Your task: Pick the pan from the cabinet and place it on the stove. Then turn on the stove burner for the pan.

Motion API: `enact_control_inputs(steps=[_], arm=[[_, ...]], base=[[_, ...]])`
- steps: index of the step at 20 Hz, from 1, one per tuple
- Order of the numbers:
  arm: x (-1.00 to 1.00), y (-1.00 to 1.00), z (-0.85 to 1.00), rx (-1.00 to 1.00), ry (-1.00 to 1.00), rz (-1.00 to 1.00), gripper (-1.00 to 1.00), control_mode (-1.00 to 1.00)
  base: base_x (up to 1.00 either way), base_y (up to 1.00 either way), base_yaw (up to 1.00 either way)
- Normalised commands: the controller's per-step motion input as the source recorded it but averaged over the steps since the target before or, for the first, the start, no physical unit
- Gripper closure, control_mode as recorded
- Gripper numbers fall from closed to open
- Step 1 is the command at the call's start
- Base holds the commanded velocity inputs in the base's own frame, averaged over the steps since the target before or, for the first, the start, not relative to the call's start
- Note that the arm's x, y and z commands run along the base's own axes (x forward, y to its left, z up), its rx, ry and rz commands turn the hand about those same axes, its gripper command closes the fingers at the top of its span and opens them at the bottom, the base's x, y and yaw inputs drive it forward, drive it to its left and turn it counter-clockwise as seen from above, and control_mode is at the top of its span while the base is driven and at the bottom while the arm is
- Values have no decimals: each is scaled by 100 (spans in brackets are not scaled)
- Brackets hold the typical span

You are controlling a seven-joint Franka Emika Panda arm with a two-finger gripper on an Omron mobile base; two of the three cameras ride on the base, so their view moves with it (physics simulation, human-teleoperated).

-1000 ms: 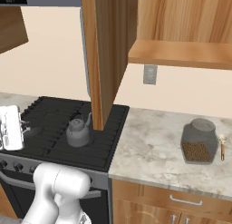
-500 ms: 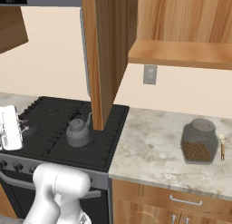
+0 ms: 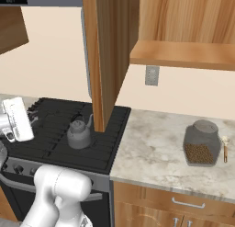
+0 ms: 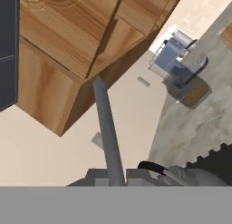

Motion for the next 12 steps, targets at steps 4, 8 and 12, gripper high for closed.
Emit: enact_control_inputs(steps=[4, 8, 12], arm=[[63, 0, 0, 25, -35, 4, 100, -100], [54, 0, 0, 25, -34, 8, 100, -100], [42, 0, -14, 24, -33, 12, 100, -100]], base=[[0, 0, 0], [0, 0, 0], [0, 0, 0]])
